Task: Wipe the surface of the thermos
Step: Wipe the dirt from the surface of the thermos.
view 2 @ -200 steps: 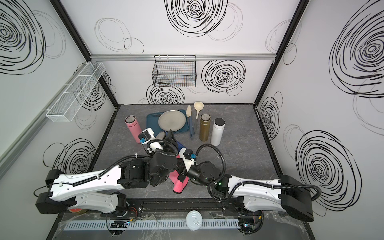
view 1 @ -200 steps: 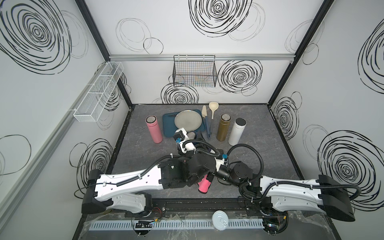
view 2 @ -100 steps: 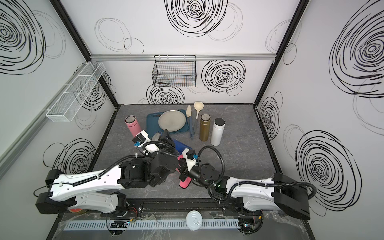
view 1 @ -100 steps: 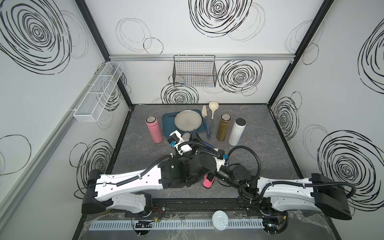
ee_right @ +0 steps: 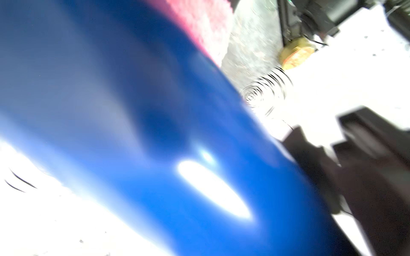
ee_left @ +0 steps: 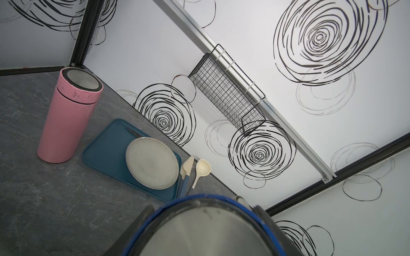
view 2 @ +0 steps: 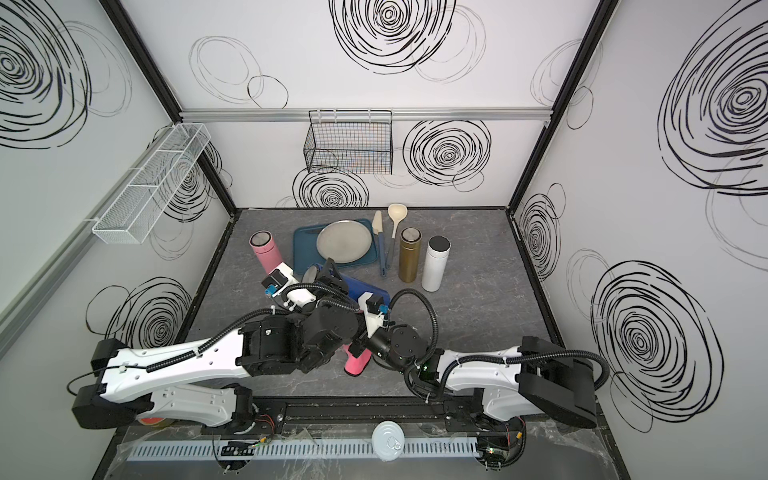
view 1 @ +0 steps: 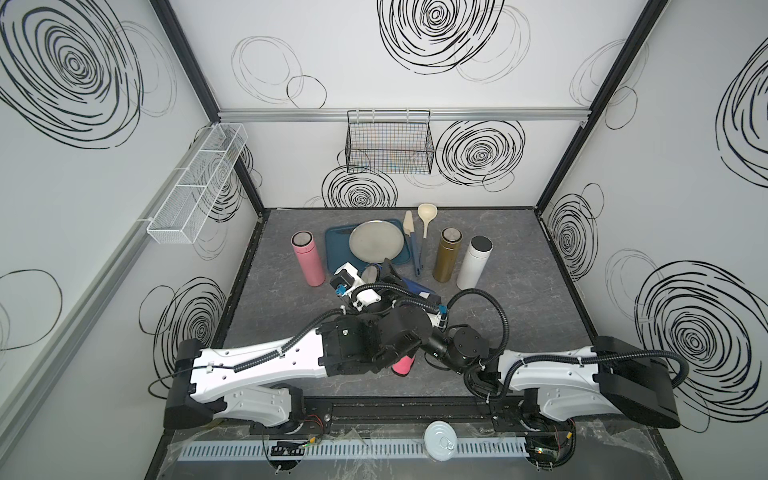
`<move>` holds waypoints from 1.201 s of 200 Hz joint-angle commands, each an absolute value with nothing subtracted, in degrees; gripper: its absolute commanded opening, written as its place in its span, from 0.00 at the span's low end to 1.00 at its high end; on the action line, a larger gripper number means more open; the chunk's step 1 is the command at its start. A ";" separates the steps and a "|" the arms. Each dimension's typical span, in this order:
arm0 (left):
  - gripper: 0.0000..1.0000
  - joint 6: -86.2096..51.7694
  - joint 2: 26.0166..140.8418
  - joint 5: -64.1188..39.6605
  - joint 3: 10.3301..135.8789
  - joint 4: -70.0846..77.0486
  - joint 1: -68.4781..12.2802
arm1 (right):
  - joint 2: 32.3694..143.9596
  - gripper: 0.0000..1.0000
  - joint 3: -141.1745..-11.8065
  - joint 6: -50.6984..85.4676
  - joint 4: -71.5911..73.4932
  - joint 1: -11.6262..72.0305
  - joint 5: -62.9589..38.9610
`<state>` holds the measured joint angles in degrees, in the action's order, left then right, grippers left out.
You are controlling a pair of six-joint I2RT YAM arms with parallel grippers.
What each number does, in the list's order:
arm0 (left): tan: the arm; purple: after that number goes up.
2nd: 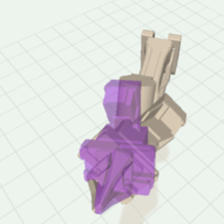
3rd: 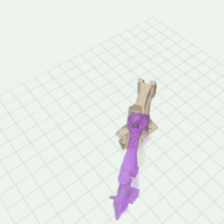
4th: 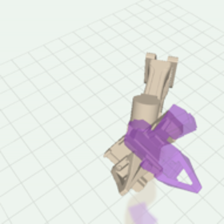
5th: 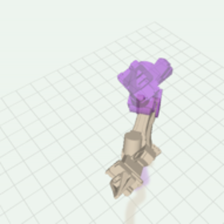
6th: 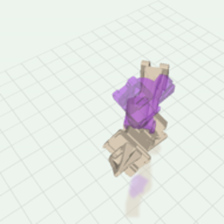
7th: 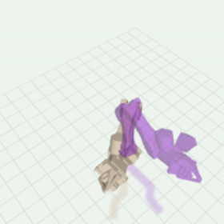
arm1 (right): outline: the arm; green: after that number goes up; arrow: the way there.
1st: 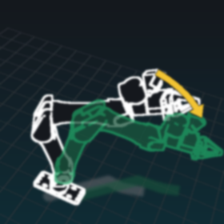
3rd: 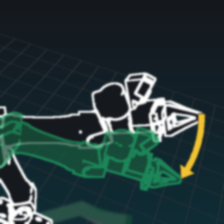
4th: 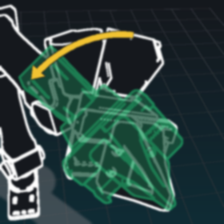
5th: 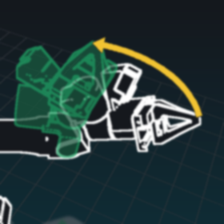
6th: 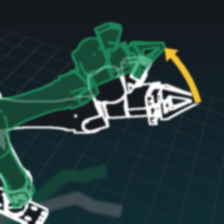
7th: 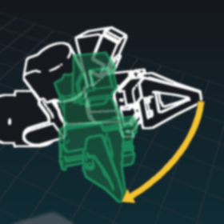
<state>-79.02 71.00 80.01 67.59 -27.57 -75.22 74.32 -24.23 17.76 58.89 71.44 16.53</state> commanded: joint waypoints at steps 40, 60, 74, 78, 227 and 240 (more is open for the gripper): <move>0.00 -82.79 69.56 77.31 67.15 -31.09 -77.69 | 80.57 0.00 -37.33 18.35 67.38 68.98 18.60; 0.00 -83.70 69.17 77.25 66.72 -31.51 -77.70 | 83.26 0.00 -37.60 19.68 68.81 68.98 22.49; 0.00 -84.58 69.14 77.17 66.62 -32.24 -77.72 | 84.86 0.00 -35.99 20.13 69.89 69.07 25.39; 0.00 -84.63 69.12 77.12 66.59 -32.23 -77.70 | 85.23 0.00 -35.33 20.04 70.40 69.15 26.53; 0.00 -85.44 67.93 76.53 65.25 -31.96 -76.24 | 81.99 0.00 -34.34 15.58 69.52 71.51 30.32; 0.00 -85.35 68.10 76.51 65.41 -32.25 -76.12 | 79.64 0.00 -29.78 17.31 69.20 70.86 33.23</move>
<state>-85.84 68.73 76.93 66.43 -28.64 -76.58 84.62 -34.92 15.94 63.79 72.73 24.53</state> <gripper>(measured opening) 0.677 0.069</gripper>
